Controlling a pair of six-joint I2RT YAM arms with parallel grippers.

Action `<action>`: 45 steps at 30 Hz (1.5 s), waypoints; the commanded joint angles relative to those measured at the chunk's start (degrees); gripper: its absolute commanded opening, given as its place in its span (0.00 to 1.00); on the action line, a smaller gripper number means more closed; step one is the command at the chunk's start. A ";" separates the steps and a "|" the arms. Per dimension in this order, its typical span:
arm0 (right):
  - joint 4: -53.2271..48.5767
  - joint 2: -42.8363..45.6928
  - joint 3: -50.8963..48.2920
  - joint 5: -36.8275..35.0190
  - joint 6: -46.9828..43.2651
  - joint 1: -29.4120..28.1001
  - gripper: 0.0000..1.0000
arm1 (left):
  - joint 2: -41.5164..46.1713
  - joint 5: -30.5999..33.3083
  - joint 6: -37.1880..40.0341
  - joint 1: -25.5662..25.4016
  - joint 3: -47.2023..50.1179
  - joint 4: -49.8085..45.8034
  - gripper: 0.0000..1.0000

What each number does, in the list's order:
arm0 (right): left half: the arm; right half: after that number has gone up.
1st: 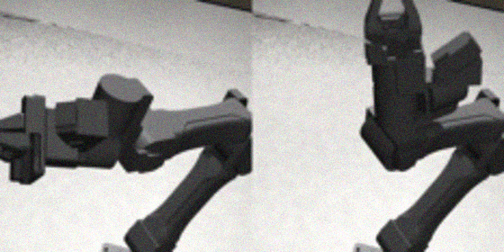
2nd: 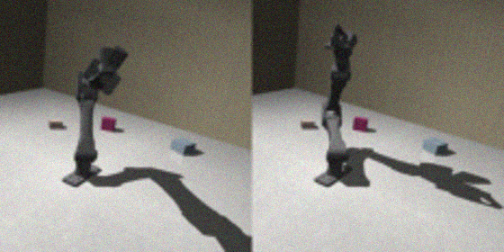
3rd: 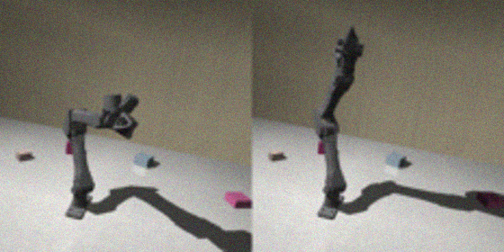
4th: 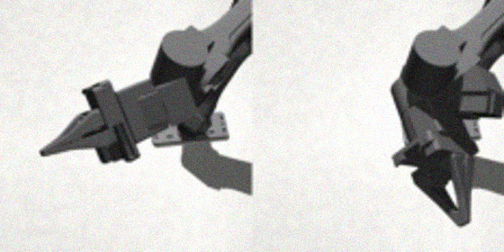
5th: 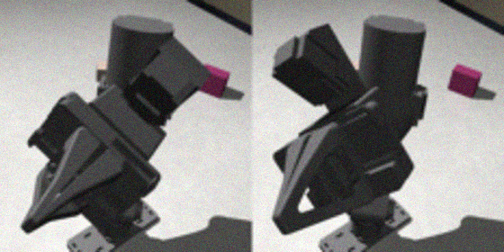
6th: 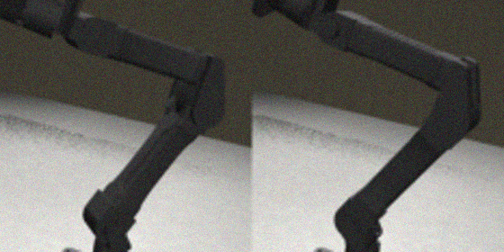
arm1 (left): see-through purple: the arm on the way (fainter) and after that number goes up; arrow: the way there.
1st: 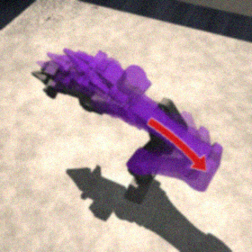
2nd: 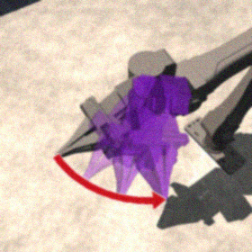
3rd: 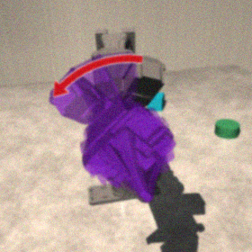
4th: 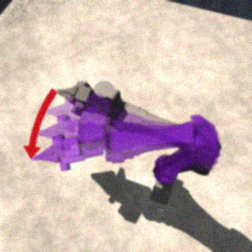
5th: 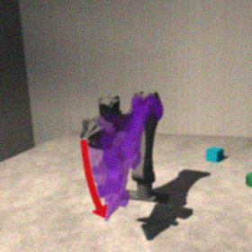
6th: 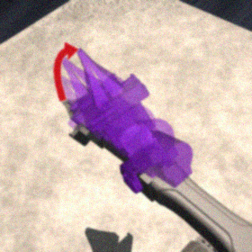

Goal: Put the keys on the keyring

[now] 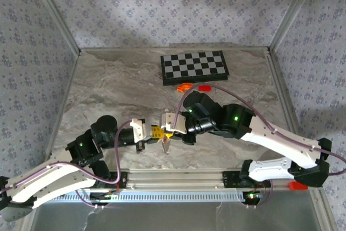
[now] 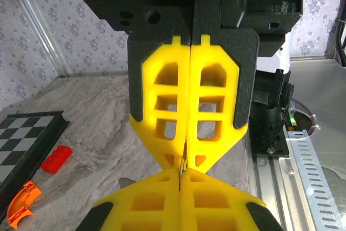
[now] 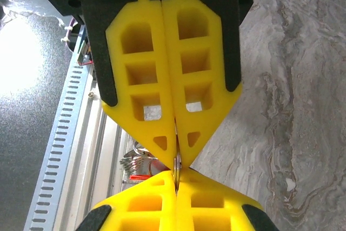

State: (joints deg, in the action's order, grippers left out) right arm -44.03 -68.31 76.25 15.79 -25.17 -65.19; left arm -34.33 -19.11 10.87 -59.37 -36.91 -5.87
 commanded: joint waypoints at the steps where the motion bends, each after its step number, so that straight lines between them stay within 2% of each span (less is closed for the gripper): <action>1: 5.05 2.81 -1.73 2.12 2.40 -0.53 0.07 | 2.36 -1.51 -5.00 -0.12 3.59 14.22 0.00; 3: 9.25 4.56 -4.05 2.72 4.41 -0.38 0.14 | 2.51 -2.61 -7.79 -0.18 5.98 22.56 0.00; 7: 15.89 8.07 -7.43 4.66 5.75 0.31 0.16 | 2.09 -4.44 -10.99 -0.22 9.58 35.51 0.00; 9: 19.80 9.83 -11.36 5.30 7.24 0.87 0.16 | 1.90 -5.69 -11.31 -0.22 9.79 37.18 0.00; 11: 22.24 11.13 -12.92 6.32 8.23 1.46 0.14 | 1.81 -6.57 -10.89 -0.22 8.86 35.32 0.00; 16: 24.35 12.11 -14.20 7.31 8.25 2.77 0.00 | 3.14 -6.27 -10.32 -0.22 7.76 29.54 0.00; 20: 23.61 12.25 -13.52 7.13 7.50 3.31 0.00 | 4.43 -2.67 -6.78 -0.22 4.95 17.65 0.00; 25: 13.29 8.63 -7.41 4.60 3.90 2.44 0.00 | 2.32 4.22 0.55 -0.22 -1.79 -1.16 0.12; 29: 3.81 3.72 -0.23 2.34 -0.26 0.91 0.00 | -1.70 6.25 3.41 -0.22 -5.31 -7.83 0.15; 32: -1.19 0.41 3.68 0.54 -2.18 -0.19 0.00 | -2.50 5.69 3.74 -0.30 -5.70 -7.79 0.15; 36: -2.53 -1.36 5.02 0.04 -2.43 -0.63 0.00 | -2.24 4.84 3.54 -0.27 -5.19 -6.05 0.15; 39: -2.55 -1.47 4.94 -0.39 -2.43 -0.81 0.00 | -2.50 3.97 2.98 -0.30 -4.95 -4.86 0.00; 42: -1.94 -1.09 4.70 -0.96 -1.80 -0.82 0.00 | -2.16 3.04 1.54 -0.30 -4.05 -2.01 0.00; 45: 1.79 1.25 2.15 -0.21 0.17 -0.69 0.00 | 0.06 1.73 -1.36 -0.30 -1.16 5.53 0.00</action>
State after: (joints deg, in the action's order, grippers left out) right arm -45.08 -69.52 78.76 14.09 -26.28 -65.19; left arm -35.77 -16.34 12.32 -59.66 -39.83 -9.19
